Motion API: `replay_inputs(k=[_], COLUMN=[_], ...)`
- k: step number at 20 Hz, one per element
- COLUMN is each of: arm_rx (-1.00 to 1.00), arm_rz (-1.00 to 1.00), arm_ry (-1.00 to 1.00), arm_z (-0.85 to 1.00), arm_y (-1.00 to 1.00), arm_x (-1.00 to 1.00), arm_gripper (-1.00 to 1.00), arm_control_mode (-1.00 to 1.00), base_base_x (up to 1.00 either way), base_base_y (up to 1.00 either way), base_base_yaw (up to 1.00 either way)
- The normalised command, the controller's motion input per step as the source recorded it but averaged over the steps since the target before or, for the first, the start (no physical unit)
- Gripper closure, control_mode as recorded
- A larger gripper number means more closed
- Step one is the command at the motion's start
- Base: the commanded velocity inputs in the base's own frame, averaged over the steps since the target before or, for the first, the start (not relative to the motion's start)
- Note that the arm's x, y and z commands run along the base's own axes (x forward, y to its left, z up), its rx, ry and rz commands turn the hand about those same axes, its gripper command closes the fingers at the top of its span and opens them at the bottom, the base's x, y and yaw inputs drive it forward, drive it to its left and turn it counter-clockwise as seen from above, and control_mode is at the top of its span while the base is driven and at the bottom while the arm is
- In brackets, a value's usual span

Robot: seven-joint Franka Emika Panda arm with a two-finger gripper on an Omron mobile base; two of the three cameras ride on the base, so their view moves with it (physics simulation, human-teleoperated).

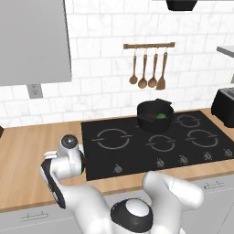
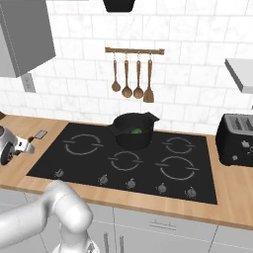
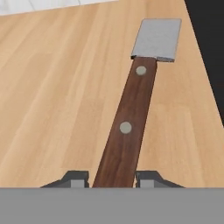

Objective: Put the bell pepper and broccoli in the pot. Retrieve the spatula and lightly stir the vegetables in the pot.

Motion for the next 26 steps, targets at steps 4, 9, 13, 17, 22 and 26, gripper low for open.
replay_inputs(k=[4,9,13,17,22,26], arm_rx=[0.0,0.11,0.22,0.23,0.23,0.23], arm_rz=[-0.06,-0.21,-0.28,-0.25,-0.21,-0.16], arm_ry=[-0.07,-0.05,-0.01,0.0,0.0,0.0], arm_z=[0.63,0.58,0.46,0.59,0.74,0.67], arm_y=[-0.02,-0.28,-0.49,-0.6,-0.62,-0.54], arm_x=[-0.54,-0.85,-0.88,-0.68,-0.33,-0.08], arm_gripper=[1.0,1.0,1.0,1.0,1.0,1.0], arm_control_mode=[-1.0,-1.0,-1.0,-1.0,-1.0,-1.0], base_base_x=[0.0,0.0,0.0,0.0,0.0,0.0], base_base_y=[0.0,0.0,0.0,0.0,0.0,0.0], base_base_yaw=[0.0,0.0,0.0,0.0,0.0,0.0])
